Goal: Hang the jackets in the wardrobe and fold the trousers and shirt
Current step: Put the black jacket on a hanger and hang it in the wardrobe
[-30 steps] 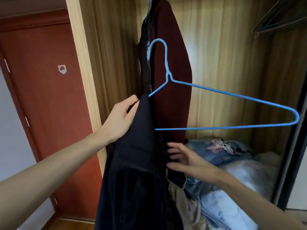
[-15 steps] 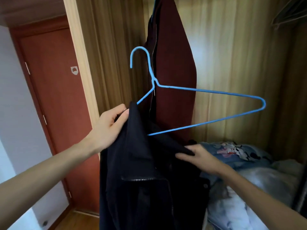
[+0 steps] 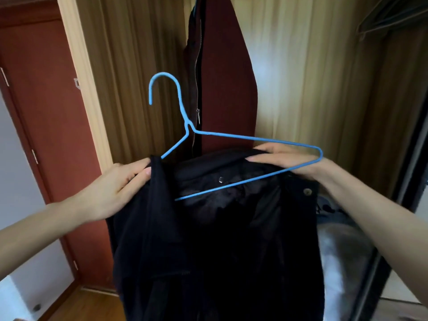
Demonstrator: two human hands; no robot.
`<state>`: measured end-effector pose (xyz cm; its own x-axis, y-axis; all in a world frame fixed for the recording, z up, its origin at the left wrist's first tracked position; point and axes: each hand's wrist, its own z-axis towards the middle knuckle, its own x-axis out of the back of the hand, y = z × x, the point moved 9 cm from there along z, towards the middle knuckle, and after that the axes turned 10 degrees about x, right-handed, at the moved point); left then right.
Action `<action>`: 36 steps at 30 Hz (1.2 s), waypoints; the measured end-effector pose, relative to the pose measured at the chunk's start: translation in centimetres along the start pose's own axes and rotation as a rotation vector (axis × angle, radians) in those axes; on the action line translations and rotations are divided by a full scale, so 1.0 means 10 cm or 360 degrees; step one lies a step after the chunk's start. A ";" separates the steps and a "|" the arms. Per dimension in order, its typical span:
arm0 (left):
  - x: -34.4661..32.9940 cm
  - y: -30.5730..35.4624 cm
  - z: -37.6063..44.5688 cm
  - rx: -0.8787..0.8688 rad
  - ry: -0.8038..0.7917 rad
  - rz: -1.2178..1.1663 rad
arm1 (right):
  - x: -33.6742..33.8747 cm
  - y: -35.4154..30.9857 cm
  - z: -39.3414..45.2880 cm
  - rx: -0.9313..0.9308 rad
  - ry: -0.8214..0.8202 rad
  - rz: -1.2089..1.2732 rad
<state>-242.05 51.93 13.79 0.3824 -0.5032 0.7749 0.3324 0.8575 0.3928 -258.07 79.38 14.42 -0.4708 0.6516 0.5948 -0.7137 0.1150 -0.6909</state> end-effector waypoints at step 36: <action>0.18 0.02 0.00 0.0205 0.0561 -0.0021 | 0.19 -0.26 -0.25 -0.0185 -0.0664 -0.0313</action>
<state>-241.26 51.16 15.27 0.6595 -0.5010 0.5604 0.2364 0.8459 0.4781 -255.76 82.19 16.31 -0.5174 0.2550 0.8169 -0.7587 0.3050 -0.5757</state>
